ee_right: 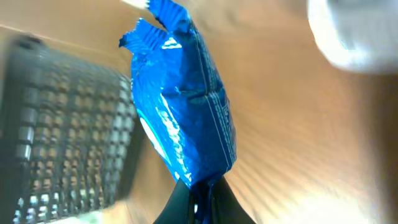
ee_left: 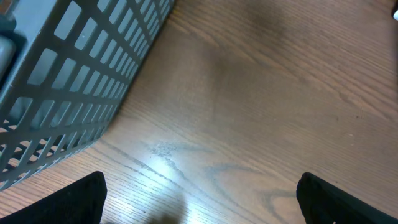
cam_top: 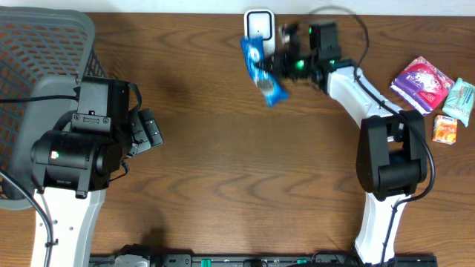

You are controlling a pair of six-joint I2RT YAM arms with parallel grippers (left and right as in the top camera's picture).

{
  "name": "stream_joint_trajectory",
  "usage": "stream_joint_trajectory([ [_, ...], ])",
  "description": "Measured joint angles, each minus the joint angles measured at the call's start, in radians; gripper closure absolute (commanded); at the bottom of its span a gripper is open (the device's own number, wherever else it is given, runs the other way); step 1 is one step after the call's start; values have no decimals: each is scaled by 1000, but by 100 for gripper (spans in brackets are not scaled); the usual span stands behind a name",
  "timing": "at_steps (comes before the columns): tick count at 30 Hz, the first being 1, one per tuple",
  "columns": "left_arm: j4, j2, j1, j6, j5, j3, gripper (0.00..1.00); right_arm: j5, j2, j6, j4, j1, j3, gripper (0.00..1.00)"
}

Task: Scan the item barcode
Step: 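Raise the Oreo pack up to the scanner, then carry the Oreo pack to the right edge and release it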

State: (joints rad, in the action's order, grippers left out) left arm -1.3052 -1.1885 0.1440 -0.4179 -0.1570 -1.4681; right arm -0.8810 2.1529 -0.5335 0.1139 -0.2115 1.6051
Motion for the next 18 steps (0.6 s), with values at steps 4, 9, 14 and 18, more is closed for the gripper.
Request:
stream_joint_trajectory([
  [4,0,0,0,0,0,0,2,87,0,-95,-205,-16,16,99],
  [9,0,0,0,0,0,0,2,315,0,-150,-338,-65,16,99],
  [14,0,0,0,0,0,0,2,546,0,-169,-446,-103,16,99],
  [18,0,0,0,0,0,0,2,674,0,-193,-589,-106,16,99],
])
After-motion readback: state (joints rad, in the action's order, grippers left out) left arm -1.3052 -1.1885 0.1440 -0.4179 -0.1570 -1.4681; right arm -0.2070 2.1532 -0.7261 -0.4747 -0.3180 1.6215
